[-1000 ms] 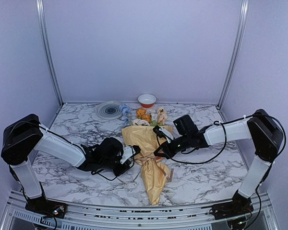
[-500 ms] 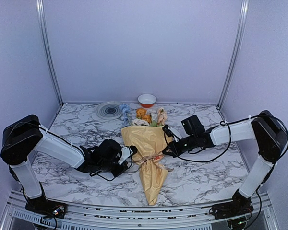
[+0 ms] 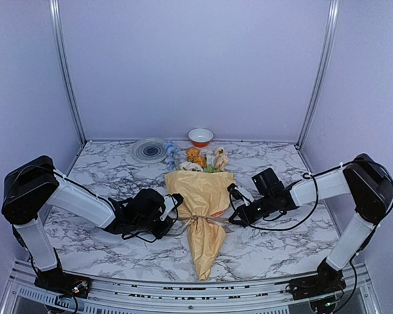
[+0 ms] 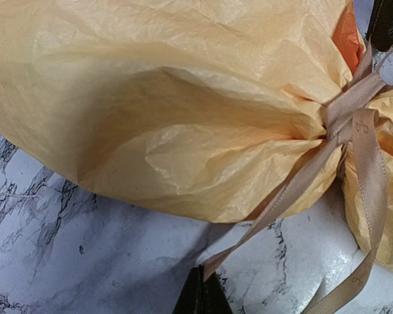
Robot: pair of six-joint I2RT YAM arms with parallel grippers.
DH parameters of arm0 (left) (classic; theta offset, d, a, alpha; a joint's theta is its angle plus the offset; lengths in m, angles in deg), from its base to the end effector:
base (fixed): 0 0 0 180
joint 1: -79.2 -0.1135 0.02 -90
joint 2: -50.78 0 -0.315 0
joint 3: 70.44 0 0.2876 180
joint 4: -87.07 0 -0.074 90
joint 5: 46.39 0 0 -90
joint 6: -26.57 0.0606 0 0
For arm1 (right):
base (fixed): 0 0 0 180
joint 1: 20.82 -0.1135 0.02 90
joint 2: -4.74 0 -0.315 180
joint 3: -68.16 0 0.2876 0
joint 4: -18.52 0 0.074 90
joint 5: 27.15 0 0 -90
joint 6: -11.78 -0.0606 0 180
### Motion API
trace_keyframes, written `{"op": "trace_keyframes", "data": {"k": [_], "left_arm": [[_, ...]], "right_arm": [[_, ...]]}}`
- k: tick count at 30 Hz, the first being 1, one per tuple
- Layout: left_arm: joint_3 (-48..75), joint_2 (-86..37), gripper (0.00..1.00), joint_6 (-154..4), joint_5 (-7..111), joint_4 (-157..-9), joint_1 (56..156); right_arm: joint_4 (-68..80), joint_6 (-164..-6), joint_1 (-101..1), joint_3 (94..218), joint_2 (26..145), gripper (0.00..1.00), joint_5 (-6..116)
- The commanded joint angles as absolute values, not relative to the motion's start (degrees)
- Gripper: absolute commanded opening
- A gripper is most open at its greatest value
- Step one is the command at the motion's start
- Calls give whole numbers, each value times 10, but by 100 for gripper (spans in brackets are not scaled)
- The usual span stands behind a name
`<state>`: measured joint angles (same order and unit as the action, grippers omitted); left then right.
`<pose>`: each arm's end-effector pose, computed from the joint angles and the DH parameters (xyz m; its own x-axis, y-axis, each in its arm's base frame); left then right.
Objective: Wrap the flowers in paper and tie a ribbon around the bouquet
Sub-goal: Tie the half-tied ribbon around the folded bouquet.
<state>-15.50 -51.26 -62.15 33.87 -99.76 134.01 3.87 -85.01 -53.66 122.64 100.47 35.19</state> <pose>0.2294 -0.3075 0.1245 -0.3561 0.5432 -0.7604 0.7392 0.6615 0.1264 0.2698 0.2076 0.1316 -0.7735 -0.3746 -0.5113 -0.6118 0.6519 0.4480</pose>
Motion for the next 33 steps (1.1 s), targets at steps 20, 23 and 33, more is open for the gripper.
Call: {"op": "trace_keyframes", "data": {"k": [20,23,33], "left_arm": [[-189,-520,0,-666,331,-995,1326],[-190,-524,0,-667,332,-996,1326],[-178,-550,0,-687,337,-989,1316]], "right_arm": [[31,-847,-436,1174,998,0,321],[37,-852,-436,1165,998,0,311],[48,-862,-436,1150,1000,0,308]]}}
